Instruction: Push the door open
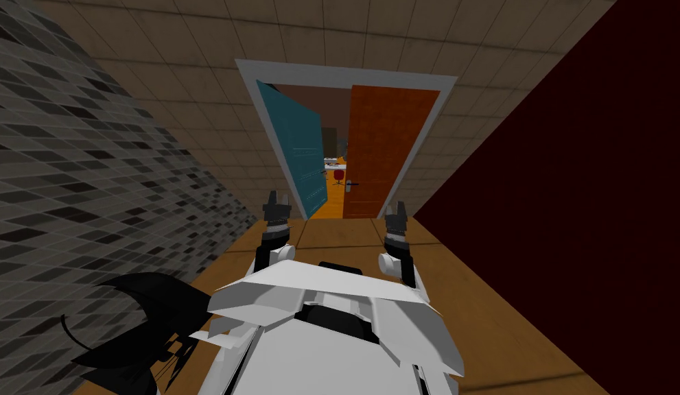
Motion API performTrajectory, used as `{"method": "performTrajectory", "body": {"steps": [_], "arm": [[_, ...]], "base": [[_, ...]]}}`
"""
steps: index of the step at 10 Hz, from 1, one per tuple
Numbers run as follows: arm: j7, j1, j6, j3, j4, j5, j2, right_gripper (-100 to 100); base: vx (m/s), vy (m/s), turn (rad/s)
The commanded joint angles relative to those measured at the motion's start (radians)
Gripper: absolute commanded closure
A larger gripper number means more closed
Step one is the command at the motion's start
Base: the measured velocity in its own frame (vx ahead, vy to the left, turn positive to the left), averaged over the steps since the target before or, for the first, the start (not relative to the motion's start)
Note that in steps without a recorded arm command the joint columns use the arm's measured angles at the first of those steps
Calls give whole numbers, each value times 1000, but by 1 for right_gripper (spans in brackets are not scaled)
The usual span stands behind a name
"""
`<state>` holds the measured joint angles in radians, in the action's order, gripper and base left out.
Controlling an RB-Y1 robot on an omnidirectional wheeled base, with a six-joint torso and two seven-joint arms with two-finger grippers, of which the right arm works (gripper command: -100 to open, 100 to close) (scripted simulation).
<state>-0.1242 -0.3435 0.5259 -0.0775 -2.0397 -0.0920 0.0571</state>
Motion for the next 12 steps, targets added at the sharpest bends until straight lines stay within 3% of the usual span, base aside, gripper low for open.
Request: {"method": "performTrajectory", "body": {"steps": [1, 12], "arm": [[5, 23, -8, -1, 35, 2, 3, -100], [36, 177, -50, -14, 297, 23, 17, -100]], "base": [[91, 5, -12], [99, 4, -11]]}}
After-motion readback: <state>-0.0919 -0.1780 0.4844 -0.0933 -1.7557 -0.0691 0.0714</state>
